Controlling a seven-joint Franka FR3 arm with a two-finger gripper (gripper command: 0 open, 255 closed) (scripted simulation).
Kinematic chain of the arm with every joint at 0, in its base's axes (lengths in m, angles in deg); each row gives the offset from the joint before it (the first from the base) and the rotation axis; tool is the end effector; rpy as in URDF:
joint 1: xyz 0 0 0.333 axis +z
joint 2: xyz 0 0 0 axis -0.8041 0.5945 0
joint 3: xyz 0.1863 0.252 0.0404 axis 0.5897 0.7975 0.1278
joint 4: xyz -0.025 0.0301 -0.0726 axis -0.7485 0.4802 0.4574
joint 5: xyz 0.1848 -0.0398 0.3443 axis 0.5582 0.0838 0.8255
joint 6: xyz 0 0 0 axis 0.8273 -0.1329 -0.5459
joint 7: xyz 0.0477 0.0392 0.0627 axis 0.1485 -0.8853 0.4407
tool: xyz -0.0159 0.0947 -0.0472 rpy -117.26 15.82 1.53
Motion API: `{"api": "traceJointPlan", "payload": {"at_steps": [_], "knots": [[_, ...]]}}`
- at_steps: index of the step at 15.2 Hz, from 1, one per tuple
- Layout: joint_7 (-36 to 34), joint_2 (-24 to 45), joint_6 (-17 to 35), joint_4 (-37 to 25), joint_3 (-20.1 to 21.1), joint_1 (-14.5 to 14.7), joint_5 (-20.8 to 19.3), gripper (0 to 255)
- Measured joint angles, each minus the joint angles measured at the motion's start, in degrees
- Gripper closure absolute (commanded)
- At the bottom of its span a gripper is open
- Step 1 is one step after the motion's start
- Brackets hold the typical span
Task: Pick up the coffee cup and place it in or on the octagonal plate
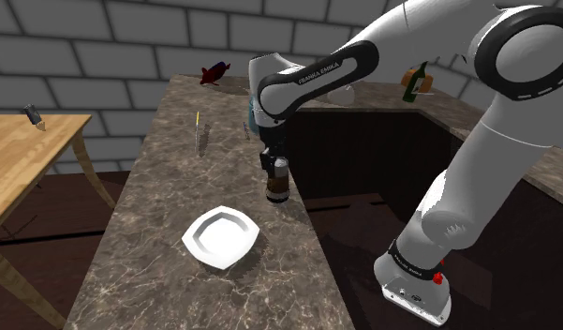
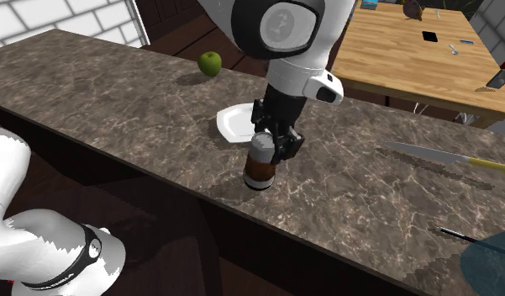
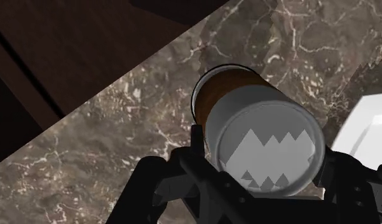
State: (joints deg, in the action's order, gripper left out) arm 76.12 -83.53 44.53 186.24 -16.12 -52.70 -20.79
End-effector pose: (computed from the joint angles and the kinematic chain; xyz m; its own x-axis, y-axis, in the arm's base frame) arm 0.4890 0.1059 0.3706 0.9275 0.3019 -0.2206 0.3041 -0.9523 -0.0248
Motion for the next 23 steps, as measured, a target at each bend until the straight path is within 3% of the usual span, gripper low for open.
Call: {"api": "traceJointPlan", "payload": {"at_steps": [8,18,23], "knots": [[-10.4,6.7,-1.9,-8.5,5.1,5.5,0.6,255],[-23.1,19.2,-5.9,-25.2,9.2,13.3,-2.0,255],[-24.2,21.0,-3.8,-25.4,9.4,14.3,-2.4,255]]}}
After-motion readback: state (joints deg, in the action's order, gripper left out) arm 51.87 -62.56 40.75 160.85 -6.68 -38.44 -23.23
